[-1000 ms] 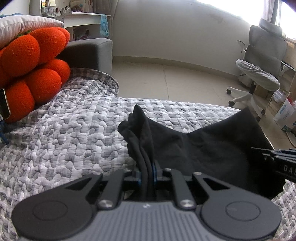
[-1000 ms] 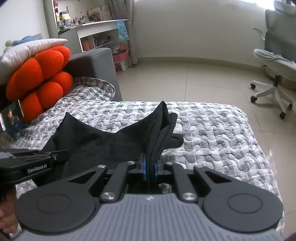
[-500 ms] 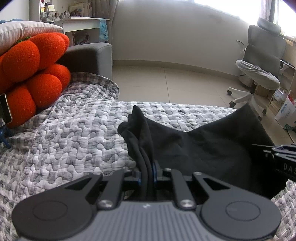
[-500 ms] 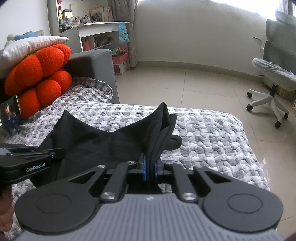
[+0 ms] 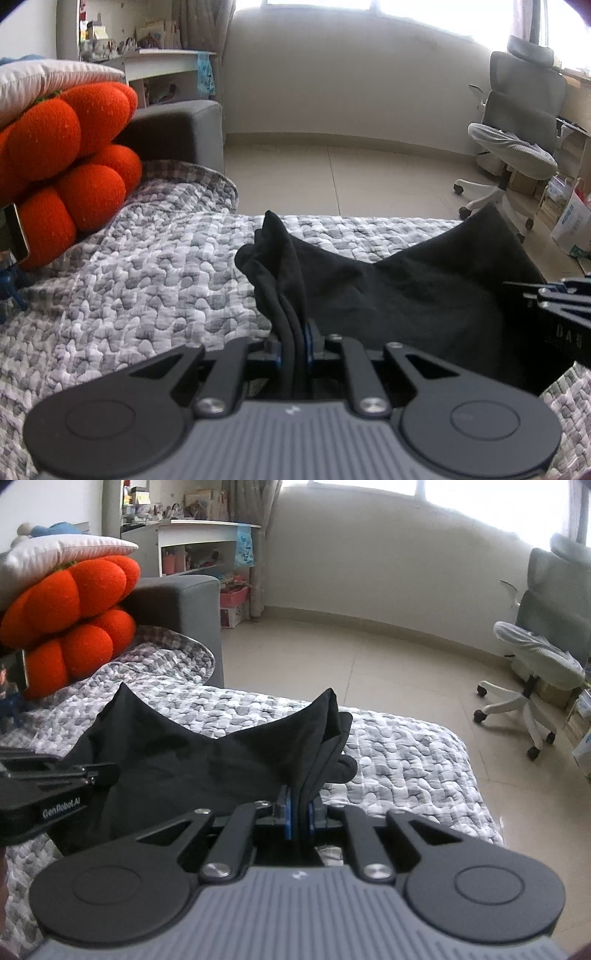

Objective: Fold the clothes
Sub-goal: 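Lift the folded black shirt off the bed with both grippers, then carry the folded black shirt with both grippers toward the grey sofa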

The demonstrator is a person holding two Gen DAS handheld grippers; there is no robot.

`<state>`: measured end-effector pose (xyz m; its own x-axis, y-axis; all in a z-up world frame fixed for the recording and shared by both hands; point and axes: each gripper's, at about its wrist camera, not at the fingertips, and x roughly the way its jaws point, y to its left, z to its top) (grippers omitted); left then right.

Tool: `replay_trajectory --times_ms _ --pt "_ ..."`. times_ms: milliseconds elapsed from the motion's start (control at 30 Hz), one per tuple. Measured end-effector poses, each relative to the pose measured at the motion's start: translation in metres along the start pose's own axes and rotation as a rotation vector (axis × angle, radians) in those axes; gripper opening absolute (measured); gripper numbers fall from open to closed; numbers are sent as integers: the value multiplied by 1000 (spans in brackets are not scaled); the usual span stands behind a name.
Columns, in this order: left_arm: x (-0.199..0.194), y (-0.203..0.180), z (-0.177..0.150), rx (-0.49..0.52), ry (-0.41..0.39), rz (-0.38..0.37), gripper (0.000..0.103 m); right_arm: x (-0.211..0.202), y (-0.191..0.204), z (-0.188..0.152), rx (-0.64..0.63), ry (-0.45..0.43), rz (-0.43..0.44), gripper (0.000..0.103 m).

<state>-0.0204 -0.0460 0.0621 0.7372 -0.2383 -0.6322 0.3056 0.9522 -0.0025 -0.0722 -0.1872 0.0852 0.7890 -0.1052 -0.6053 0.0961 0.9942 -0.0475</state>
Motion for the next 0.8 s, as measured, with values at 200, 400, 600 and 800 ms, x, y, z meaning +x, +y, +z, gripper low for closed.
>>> replay_trajectory --times_ms 200,400,600,800 --pt "-3 -3 0 16 -28 9 11 -4 3 1 -16 -21 -38 11" --pt "-3 -4 1 11 -31 23 11 -6 6 0 -23 -27 -60 11" --pt "-2 -6 0 -1 -28 42 11 -4 7 1 -12 -23 -77 11" --pt "-4 -11 1 4 -44 78 11 -4 13 3 -20 -34 -104 11"
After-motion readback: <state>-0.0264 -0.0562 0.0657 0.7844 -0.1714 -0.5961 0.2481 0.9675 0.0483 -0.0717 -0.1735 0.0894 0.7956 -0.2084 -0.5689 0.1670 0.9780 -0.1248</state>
